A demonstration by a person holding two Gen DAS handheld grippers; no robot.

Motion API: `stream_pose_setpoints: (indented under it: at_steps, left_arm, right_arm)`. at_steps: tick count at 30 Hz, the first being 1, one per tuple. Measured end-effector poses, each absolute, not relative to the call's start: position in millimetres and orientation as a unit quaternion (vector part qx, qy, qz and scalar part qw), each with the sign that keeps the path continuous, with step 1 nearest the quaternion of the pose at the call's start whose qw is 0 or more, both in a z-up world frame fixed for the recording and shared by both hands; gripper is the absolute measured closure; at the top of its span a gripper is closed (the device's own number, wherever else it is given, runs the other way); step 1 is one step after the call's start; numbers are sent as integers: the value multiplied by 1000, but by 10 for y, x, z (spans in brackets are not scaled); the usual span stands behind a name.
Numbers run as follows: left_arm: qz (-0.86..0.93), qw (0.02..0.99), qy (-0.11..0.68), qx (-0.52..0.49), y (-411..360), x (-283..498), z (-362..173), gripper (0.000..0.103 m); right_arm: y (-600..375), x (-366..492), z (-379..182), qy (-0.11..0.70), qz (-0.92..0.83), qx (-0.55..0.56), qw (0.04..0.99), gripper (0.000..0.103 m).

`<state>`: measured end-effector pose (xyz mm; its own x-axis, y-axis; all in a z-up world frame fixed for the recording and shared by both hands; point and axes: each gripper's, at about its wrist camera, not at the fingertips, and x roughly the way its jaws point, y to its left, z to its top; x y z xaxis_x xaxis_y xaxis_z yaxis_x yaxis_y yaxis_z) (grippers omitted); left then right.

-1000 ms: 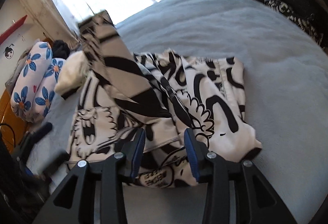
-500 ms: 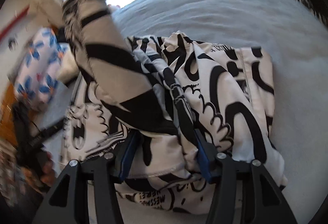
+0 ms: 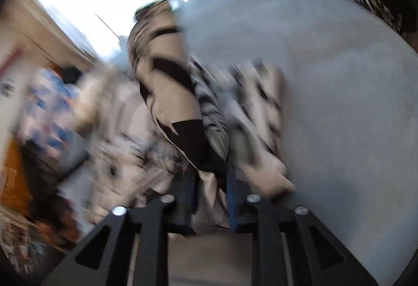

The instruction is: Fold large clothes

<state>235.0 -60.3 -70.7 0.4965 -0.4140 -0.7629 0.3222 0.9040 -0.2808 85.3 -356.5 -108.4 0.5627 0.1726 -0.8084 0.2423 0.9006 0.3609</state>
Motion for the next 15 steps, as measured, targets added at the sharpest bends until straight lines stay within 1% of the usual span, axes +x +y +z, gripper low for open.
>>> stream_pose_setpoints:
  at_steps: [2,4,5,6,10,15]
  left_arm:
    - [-214,862,458,-40,-714,2336,-783,12]
    - [-220,861,458,-36,-762,2340,-797,12]
    - [-222,860,458,-33,-782,2338,-795,12]
    - [-223,860,458,-31,-802,2325,-801,12]
    - [-225,859,460,-26,-829,2437,-805,12]
    - [-225,859,460,-25,-842,2336,-761,12]
  right_arm:
    - [-3514,797,-961,450,-26,206,869,67]
    - [-3473,783,-733,409,-31,184,893,58]
    - [-3471,797,-678,397,-29,182,899,45]
    - [-3484,860,-624,386,-29,181,904,36]
    - [-3644,1256,-701,396,-34,201,895,35]
    - [-4017,1756,-1188,439,-9,314,842,35]
